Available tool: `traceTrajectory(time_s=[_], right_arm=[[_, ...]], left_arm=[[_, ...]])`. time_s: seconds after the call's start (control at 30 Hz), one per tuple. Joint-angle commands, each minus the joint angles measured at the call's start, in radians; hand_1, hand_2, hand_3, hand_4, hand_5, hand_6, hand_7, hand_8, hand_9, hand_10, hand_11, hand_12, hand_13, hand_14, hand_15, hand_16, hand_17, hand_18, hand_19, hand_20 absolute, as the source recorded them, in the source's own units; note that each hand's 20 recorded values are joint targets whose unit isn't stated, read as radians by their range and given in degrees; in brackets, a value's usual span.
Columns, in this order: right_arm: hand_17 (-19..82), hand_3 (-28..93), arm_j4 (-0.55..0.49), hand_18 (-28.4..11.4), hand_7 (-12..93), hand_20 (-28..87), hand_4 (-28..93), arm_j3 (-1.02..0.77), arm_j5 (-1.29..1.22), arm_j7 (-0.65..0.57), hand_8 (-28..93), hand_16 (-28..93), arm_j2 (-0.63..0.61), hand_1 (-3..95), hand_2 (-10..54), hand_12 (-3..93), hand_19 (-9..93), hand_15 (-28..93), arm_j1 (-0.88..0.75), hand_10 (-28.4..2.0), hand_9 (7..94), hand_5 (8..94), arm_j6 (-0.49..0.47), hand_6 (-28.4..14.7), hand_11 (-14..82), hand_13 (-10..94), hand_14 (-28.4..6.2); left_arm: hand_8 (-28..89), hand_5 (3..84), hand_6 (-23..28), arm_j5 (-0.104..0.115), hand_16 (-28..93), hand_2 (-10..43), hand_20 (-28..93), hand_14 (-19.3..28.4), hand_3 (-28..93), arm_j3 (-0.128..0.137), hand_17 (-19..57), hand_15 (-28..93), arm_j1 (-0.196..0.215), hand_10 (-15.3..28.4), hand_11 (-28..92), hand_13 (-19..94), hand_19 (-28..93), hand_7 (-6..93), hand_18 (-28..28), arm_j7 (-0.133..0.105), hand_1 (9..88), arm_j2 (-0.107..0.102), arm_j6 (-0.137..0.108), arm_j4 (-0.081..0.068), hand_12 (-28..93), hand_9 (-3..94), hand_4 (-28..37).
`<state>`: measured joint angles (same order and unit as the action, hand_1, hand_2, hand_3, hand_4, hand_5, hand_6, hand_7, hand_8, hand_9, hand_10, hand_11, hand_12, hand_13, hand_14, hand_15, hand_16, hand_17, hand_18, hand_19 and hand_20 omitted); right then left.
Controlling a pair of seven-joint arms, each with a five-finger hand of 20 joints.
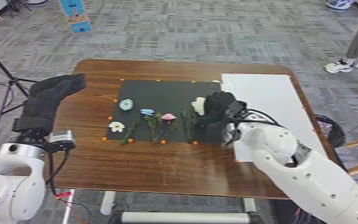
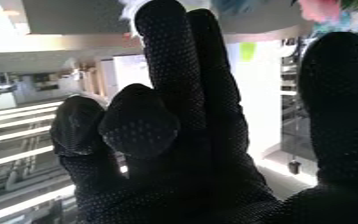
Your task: Arrange flowers
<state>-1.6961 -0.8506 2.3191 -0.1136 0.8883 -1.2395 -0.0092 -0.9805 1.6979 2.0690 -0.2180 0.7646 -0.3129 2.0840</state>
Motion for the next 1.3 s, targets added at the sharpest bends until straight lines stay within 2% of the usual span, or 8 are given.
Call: traceTrajectory(time_s=[0.03, 0.2, 0.27, 0.4, 0.5, 0.63, 0.83, 1.3], right_arm=[[39, 64, -0.046, -26.8, 20, 63, -14, -0.162, -0.013, -0.022, -10, 42, 0.0, 26.8, -9.5, 21.4, 87, 69, -0.023, -12.4, 84.8, 75.7, 0.023, -1.0, 20.0, 78, -9.8], [32, 64, -0.114, -25.9, 19, 60, -14, -0.342, -0.161, -0.023, -10, 37, 0.011, 26.6, -9.5, 21.1, 73, 55, -0.112, -14.7, 77.3, 70.7, -0.003, -1.1, 18.1, 71, -13.3], [29, 64, -0.157, -25.0, 18, 56, -15, -0.466, -0.301, 0.003, -9, 34, 0.043, 25.8, -9.5, 20.7, 65, 46, -0.176, -15.7, 71.9, 66.2, -0.101, -1.7, 16.3, 66, -15.0], [22, 63, -0.219, -23.3, 15, 42, -17, -0.716, -0.68, 0.018, -8, 30, 0.167, 21.4, -8.8, 20.0, 41, 29, -0.303, -17.5, 56.7, 54.0, -0.28, -3.5, 11.0, 51, -18.1], [18, 62, -0.234, -23.1, 13, 35, -18, -0.811, -0.942, 0.059, -7, 32, 0.235, 18.1, -5.7, 19.2, 32, 14, -0.385, -18.2, 47.9, 47.9, -0.287, -4.4, 6.5, 43, -19.5], [15, 60, -0.259, -22.4, 9, 30, -17, -0.919, -1.105, 0.083, -6, 31, 0.358, 13.8, 1.7, 17.6, 25, 9, -0.481, -18.1, 41.2, 42.4, -0.353, -4.8, 4.1, 36, -20.4], [13, 59, -0.297, -21.1, 6, 26, -17, -0.991, -1.317, 0.087, -5, 28, 0.525, 9.2, 6.4, 15.4, 19, 6, -0.608, -18.0, 36.4, 37.8, -0.312, -4.6, 2.7, 31, -20.8], [14, 66, -0.332, -17.4, 7, 24, -17, -0.948, -1.417, 0.288, -6, 24, 0.651, 6.2, 4.4, 13.1, 12, 5, -0.777, -17.0, 37.9, 39.8, -0.135, -3.9, 3.4, 29, -17.0]], left_arm=[[-9, 50.4, 2.2, -0.002, 0, 11.0, 17, 14.1, 73, 0.016, 4.6, 15, 0.017, 12.5, 20, 38, 11, 17.3, 12.0, -0.014, 27.4, 0.014, -0.013, 0.008, 10, 49.7, -25.9], [-9, 50.4, 2.2, 0.029, 0, 13.2, 16, 13.9, 70, 0.009, 6.4, 13, -0.005, 12.8, 19, 37, 9, 17.0, 9.7, -0.057, 23.7, 0.013, -0.035, -0.003, 10, 49.4, -27.6], [-9, 50.2, 2.8, 0.043, -1, 13.8, 18, 13.9, 68, 0.017, 9.5, 12, -0.005, 13.0, 19, 36, 10, 16.3, 9.3, -0.08, 18.4, 0.016, -0.052, -0.003, 10, 48.7, -28.1], [-8, 48.8, 3.5, 0.074, -2, 12.1, 18, 13.5, 66, 0.049, 11.4, 10, 0.0, 13.3, 17, 35, 9, 14.7, 9.0, -0.128, 16.2, 0.032, -0.107, 0.021, 9, 44.3, -28.2], [-8, 47.6, 3.5, 0.117, -3, 12.1, 17, 12.1, 65, 0.065, 12.0, 9, -0.001, 12.9, 15, 33, 7, 13.6, 8.0, -0.165, 16.1, 0.05, -0.149, 0.054, 8, 42.0, -28.3], [-8, 46.8, 3.3, 0.09, -3, 14.1, 16, 10.8, 66, 0.088, 11.5, 8, 0.023, 12.6, 14, 31, 5, 12.8, 5.9, -0.156, 16.2, 0.058, -0.147, 0.086, 8, 41.0, -28.3], [-8, 46.2, 3.2, 0.092, -4, 22.6, 15, 10.1, 63, 0.09, 10.4, 8, 0.035, 12.8, 14, 31, 3, 11.7, 4.1, -0.135, 19.3, 0.065, -0.17, 0.095, 7, 41.0, -28.3], [-8, 47.3, 4.6, 0.076, -6, 23.8, 14, 9.7, 65, 0.12, 11.1, 9, 0.105, 13.4, 15, 32, 2, 11.8, 3.2, -0.171, 21.6, 0.137, -0.089, 0.128, 5, 43.0, -28.3]])
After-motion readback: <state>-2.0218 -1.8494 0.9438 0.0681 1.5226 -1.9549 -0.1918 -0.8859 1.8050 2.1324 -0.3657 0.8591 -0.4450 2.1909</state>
